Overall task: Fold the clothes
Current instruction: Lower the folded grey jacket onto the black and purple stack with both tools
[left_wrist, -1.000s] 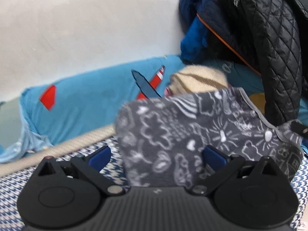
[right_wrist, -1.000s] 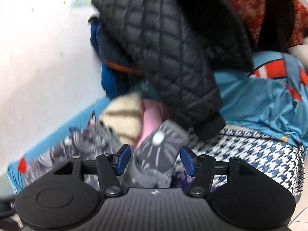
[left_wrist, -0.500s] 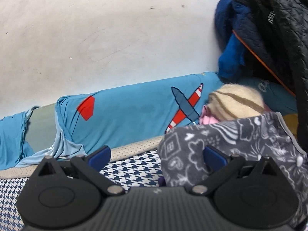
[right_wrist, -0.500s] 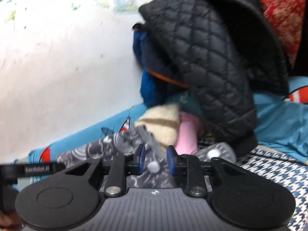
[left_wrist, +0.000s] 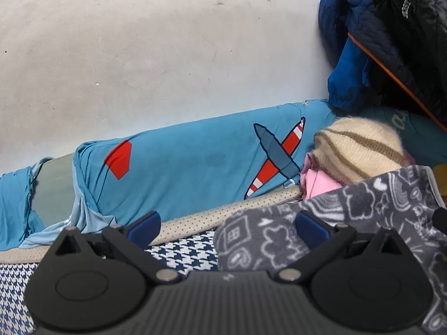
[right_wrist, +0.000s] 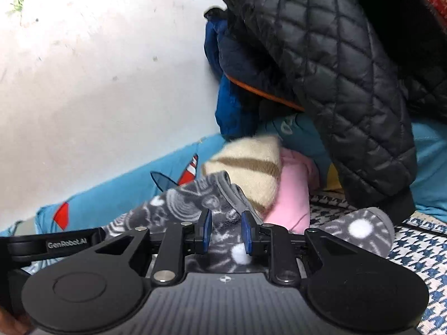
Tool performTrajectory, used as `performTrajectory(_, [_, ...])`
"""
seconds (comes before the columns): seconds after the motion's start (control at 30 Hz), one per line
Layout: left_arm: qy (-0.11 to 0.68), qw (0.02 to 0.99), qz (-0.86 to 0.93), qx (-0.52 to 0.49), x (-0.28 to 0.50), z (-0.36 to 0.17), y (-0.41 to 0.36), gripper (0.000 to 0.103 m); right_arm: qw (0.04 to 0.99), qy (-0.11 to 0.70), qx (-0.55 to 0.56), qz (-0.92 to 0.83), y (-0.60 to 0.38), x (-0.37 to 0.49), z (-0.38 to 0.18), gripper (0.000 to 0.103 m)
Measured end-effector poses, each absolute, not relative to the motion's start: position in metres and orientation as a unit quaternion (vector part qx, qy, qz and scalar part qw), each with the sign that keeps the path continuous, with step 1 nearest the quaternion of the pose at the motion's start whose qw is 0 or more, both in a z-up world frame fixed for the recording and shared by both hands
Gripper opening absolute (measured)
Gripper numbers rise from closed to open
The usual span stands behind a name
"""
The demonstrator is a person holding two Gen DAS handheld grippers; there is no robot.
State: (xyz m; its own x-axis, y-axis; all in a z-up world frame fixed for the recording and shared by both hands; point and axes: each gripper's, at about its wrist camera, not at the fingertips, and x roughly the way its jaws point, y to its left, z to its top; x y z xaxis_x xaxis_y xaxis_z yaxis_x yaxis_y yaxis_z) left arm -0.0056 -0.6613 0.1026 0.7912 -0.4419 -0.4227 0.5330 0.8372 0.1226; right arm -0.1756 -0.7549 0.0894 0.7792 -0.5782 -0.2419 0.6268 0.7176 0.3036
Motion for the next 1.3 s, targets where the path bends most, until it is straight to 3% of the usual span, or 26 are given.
performTrajectory(0.17, [0.193,0.94,-0.25,0.131,0.004,0.093,-0.675,0.103,0.92,0.08,0.203,-0.327,-0.772,-0.167,0.081,0.017])
performTrajectory(0.6, [0.218,0.938,-0.239,0.124,0.024,0.072,-0.687,0.103,0.905,0.118,0.247,-0.327,-0.798,-0.147,0.066,0.017])
performTrajectory(0.73, [0.219,0.938,-0.243,0.12,0.018,0.081,-0.678,0.103,0.907,0.112,0.26,-0.311,-0.798,-0.154,0.076,0.023])
performTrajectory(1.1, [0.219,0.93,-0.275,0.108,-0.027,0.109,-0.632,0.103,0.928,0.061,0.256,-0.264,-0.784,-0.173,0.109,0.023])
performTrajectory(1.3, [0.22,0.926,-0.285,0.111,-0.049,0.102,-0.611,0.103,0.93,0.085,0.254,-0.252,-0.78,-0.149,0.103,0.024])
